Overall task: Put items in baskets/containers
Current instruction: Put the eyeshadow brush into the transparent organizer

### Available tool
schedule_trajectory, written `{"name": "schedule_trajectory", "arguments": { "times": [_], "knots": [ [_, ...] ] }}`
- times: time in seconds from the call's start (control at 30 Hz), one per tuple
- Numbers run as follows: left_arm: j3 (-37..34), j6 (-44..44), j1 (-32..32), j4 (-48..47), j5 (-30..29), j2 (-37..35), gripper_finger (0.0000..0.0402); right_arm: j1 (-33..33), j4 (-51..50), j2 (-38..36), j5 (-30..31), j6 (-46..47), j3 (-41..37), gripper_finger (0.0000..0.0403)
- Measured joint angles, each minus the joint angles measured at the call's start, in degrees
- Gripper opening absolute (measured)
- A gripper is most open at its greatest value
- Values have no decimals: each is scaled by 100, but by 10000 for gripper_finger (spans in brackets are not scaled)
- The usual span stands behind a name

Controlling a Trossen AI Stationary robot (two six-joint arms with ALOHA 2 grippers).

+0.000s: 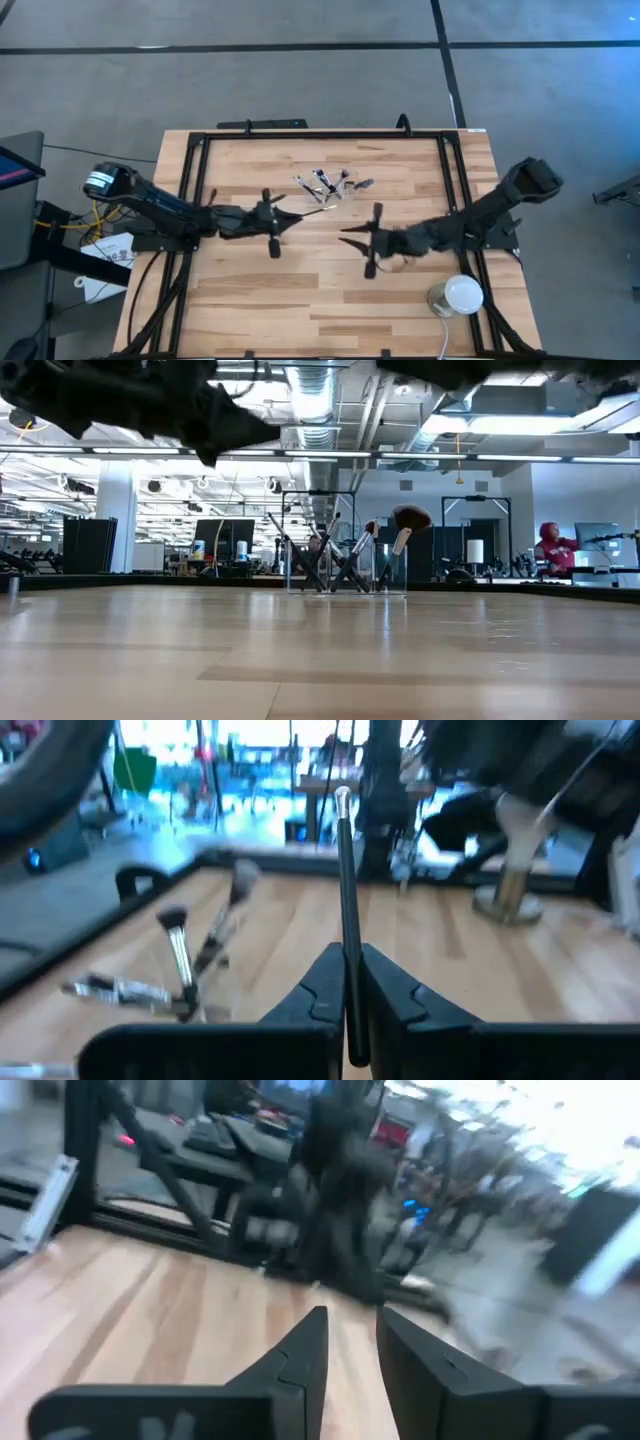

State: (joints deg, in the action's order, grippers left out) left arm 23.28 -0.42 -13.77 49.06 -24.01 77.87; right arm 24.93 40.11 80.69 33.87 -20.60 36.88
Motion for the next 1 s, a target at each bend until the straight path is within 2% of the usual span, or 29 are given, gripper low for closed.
{"name": "schedule_trajectory", "arguments": {
  "times": [0.13,0.27,0.43,0.57,0.87,1.0],
  "knots": [
    [-145,319,-43,250,5,-433,12,-851,1282,628,-803,654,-376,75],
    [-145,490,-38,323,11,-660,13,-1465,2560,1416,-1960,716,-332,77],
    [-145,655,-49,379,192,-702,13,-1843,3871,2223,-2270,702,-107,77],
    [-145,663,-49,388,317,-702,12,-2046,4665,2678,-3065,680,172,77],
    [-145,666,-49,397,342,-702,12,-2138,4681,2803,-3630,708,627,77],
    [-143,670,-51,410,348,-702,14,-2163,4694,2787,-3656,709,713,77]
  ]
}}
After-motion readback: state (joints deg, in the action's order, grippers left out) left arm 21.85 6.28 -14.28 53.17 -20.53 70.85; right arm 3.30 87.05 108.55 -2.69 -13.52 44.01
